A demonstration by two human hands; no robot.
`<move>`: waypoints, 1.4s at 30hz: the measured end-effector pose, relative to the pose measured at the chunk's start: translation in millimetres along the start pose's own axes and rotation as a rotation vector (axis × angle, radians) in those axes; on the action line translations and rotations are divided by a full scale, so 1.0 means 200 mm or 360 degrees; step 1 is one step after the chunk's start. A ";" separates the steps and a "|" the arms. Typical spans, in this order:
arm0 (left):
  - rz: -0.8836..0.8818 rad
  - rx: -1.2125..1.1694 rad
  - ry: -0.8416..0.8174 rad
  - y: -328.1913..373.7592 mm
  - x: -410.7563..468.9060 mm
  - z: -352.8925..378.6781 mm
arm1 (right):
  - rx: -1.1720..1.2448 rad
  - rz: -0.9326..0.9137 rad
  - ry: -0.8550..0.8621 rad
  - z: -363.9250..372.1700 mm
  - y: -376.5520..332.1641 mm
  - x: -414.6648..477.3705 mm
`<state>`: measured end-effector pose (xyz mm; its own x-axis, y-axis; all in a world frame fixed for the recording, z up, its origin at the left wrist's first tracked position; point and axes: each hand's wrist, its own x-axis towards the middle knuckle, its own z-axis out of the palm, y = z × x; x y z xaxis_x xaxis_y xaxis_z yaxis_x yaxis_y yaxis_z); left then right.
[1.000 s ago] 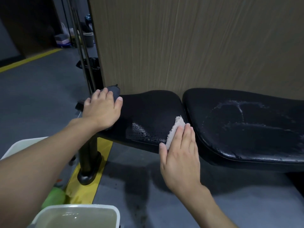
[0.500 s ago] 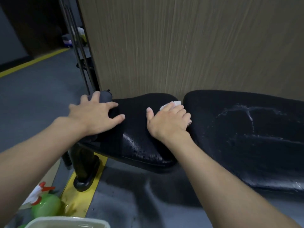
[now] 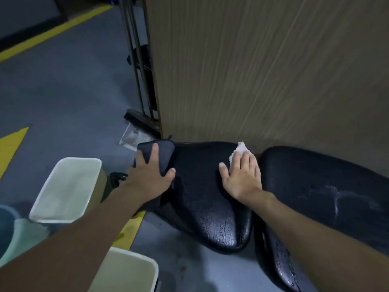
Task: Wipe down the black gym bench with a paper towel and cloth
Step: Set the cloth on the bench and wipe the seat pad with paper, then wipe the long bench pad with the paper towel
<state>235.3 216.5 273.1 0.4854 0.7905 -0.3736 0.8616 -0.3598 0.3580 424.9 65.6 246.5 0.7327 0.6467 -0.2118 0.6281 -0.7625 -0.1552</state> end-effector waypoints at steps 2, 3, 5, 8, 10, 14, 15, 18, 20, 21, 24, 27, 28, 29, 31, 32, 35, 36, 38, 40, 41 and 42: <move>-0.0024 -0.0029 -0.0006 0.00 0.00 0.00 | -0.0023 -0.0100 -0.0053 -0.06 0.00 0.13; -0.0030 -0.0014 0.0024 0.00 0.00 0.01 | -0.0027 -0.0161 -0.0076 -0.08 -0.02 0.20; -0.0038 0.0036 0.0110 0.01 -0.01 0.03 | -0.0048 -0.0260 -0.0177 -0.11 -0.08 0.33; -0.0067 0.0111 0.0153 0.02 -0.02 0.04 | -0.0168 -0.0320 -0.0396 -0.15 -0.20 0.47; -0.0083 0.0160 0.0151 0.02 -0.03 0.04 | -0.0191 -0.0375 -0.0576 -0.17 -0.27 0.53; -0.0092 0.0051 0.0042 0.01 -0.03 0.02 | -0.0202 -0.0604 -0.0861 -0.16 -0.46 0.58; -0.0093 0.0045 0.0030 0.01 -0.04 0.02 | -0.0158 -0.0647 -0.0937 -0.15 -0.51 0.59; -0.0103 0.0051 -0.0011 0.01 -0.04 0.01 | 0.0216 -0.0642 -0.1145 -0.14 -0.64 0.62; -0.0121 0.0050 -0.0037 0.01 -0.04 -0.01 | 0.0544 -0.0613 -0.1290 -0.12 -0.70 0.65; -0.0132 0.0048 -0.0049 0.02 -0.04 -0.01 | 0.0612 -0.0664 -0.1342 -0.12 -0.72 0.65; -0.0151 0.0058 -0.0057 0.02 -0.04 -0.01 | 0.0568 -0.0978 -0.1271 -0.06 -0.74 0.64; -0.0184 0.0101 -0.0063 0.02 -0.03 -0.02 | 0.0386 -0.1236 -0.1095 -0.02 -0.66 0.63; -0.0199 0.0094 -0.0068 0.02 -0.03 -0.02 | 0.0348 -0.1283 -0.1037 -0.03 -0.61 0.64; -0.0210 0.0085 -0.0061 0.02 -0.03 -0.02 | 0.0285 -0.1323 -0.0961 -0.04 -0.56 0.64; -0.0227 0.0063 -0.0035 0.04 -0.03 -0.04 | 0.0107 -0.1381 -0.0822 -0.08 -0.46 0.62; -0.0237 0.0036 -0.0038 0.05 -0.03 -0.06 | 0.0022 -0.1376 -0.0757 -0.09 -0.41 0.60; -0.0248 0.0201 -0.0003 0.09 -0.03 -0.10 | 0.0074 -0.1301 -0.0464 -0.11 -0.29 0.51; -0.0179 0.0359 0.0057 0.12 -0.04 -0.11 | 0.0180 -0.1291 -0.0331 -0.12 -0.26 0.47; 0.0060 0.0581 0.0187 0.20 -0.07 -0.12 | 0.0396 -0.1160 -0.0158 -0.13 -0.20 0.40; 0.0315 0.0578 0.0203 0.29 -0.12 -0.09 | 0.0631 -0.0877 -0.0129 -0.20 -0.16 0.31; 0.0424 0.0511 0.0165 0.33 -0.15 -0.06 | 0.0738 -0.0720 -0.0103 -0.23 -0.13 0.26; 0.0517 0.0420 0.0114 0.37 -0.18 -0.04 | 0.0848 -0.0581 -0.0059 -0.26 -0.11 0.21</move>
<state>280.7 164.2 319.8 0.7344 0.6441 -0.2139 0.6786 -0.7030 0.2127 456.2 110.2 290.3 0.4809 0.8725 -0.0864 0.6121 -0.4046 -0.6794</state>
